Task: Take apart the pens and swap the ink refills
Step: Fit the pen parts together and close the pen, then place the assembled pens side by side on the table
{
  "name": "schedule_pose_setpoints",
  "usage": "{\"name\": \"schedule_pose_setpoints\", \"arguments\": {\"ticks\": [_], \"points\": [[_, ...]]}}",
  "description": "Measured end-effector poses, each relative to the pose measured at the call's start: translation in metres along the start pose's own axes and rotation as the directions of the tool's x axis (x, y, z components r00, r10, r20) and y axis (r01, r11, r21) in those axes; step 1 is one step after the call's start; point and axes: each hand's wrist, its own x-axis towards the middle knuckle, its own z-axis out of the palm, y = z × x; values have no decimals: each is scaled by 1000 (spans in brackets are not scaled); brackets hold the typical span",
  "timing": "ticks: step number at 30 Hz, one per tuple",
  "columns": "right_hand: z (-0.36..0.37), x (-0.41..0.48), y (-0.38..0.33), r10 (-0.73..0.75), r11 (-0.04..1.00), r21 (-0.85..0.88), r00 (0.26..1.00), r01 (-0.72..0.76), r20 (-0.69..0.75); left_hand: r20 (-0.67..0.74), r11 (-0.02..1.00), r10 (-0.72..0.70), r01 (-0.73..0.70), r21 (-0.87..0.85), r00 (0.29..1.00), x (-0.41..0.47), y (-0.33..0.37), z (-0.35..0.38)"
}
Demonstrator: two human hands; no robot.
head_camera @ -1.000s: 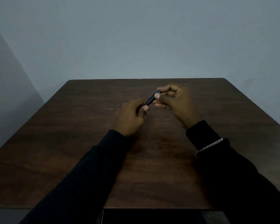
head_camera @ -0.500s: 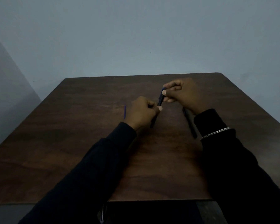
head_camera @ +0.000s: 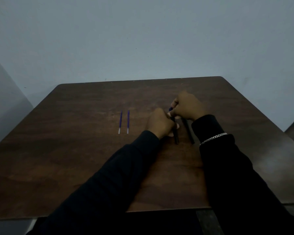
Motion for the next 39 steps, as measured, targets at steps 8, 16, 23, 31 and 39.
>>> {"name": "schedule_pose_setpoints", "arguments": {"ticks": [8,16,23,31,39], "points": [[7,3,3,126,992,-26,991,-124,43,-16,994,18,-16,111,1000,-6,3,2],[6,1,-1,161,987,-21,987,-161,28,-8,999,0,1,38,1000,-6,3,4],[-1,-5,-6,156,987,-24,988,-156,-14,-56,999,11,-9,40,998,-9,-6,-14],[12,-15,-46,-26,992,116,990,43,-140,-362,977,83,-3,215,928,-21,-32,-117],[71,-12,-123,-47,991,133,993,32,109,-350,888,46,122,444,936,-12,-41,-143]]}}
